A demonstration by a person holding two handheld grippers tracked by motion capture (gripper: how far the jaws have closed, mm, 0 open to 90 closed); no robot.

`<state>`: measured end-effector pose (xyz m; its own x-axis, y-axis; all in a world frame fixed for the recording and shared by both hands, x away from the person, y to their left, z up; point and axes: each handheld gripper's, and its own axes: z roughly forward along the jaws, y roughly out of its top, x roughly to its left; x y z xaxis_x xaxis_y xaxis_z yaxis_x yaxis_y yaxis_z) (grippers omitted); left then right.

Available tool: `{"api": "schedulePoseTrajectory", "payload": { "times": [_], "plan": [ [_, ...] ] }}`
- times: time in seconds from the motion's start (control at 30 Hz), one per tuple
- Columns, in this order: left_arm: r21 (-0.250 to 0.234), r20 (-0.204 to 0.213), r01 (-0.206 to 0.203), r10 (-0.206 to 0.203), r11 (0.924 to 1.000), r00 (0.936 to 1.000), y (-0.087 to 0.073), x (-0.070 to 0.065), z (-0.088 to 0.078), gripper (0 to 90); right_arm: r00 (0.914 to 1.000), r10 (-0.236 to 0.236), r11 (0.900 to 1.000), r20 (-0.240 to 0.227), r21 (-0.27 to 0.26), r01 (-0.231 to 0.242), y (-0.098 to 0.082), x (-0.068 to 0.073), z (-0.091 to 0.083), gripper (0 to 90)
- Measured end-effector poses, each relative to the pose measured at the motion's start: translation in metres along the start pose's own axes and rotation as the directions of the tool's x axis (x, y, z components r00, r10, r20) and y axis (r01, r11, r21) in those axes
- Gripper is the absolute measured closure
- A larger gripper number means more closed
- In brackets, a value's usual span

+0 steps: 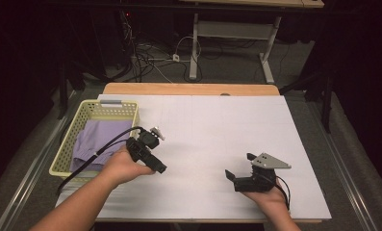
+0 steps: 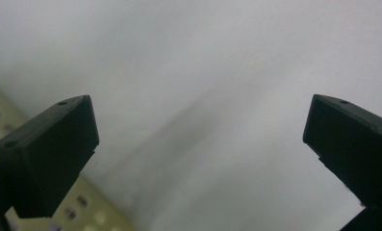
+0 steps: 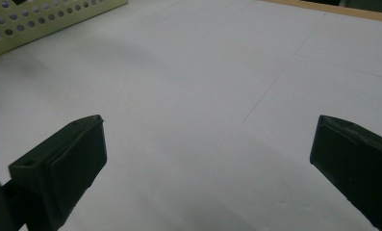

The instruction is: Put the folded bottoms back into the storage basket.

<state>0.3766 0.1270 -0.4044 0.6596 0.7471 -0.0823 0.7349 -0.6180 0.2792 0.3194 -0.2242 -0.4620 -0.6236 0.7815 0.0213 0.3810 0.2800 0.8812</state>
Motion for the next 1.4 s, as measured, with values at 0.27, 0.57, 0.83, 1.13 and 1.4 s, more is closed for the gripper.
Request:
{"api": "schedulePoseTrajectory", "payload": {
  "times": [0.27, 0.57, 0.83, 1.13, 1.4],
  "plan": [
    [-0.120, 0.032, -0.012, 0.016, 0.9927, 0.9994, 0.000, -0.012, 0.020, 0.0, 0.9999, 0.008, 1.000, 0.010, -0.025, -0.008, -0.006, -0.003, -0.009, 0.2],
    [-0.279, 0.066, -0.020, 0.040, 0.9602, 0.9970, -0.012, -0.025, 0.049, 0.0, 0.9997, 0.011, 0.999, 0.022, -0.034, -0.011, -0.012, -0.006, -0.011, 0.2],
    [-0.462, 0.036, -0.071, 0.099, 0.8839, 0.9944, -0.032, -0.031, 0.068, 0.0, 0.9998, 0.003, 0.999, 0.021, -0.035, -0.002, -0.016, -0.005, -0.009, 0.2],
    [-0.699, 0.043, -0.052, 0.115, 0.7133, 0.9924, -0.059, -0.030, 0.067, 0.0, 0.9997, 0.001, 0.997, 0.026, -0.075, 0.001, -0.021, -0.003, -0.013, 0.2],
    [-0.810, 0.012, -0.080, 0.153, 0.5806, 0.9882, -0.077, -0.029, 0.063, 0.0, 0.9982, 0.007, 0.991, 0.059, -0.132, 0.001, -0.031, 0.000, -0.027, 0.2]
  ]
}}
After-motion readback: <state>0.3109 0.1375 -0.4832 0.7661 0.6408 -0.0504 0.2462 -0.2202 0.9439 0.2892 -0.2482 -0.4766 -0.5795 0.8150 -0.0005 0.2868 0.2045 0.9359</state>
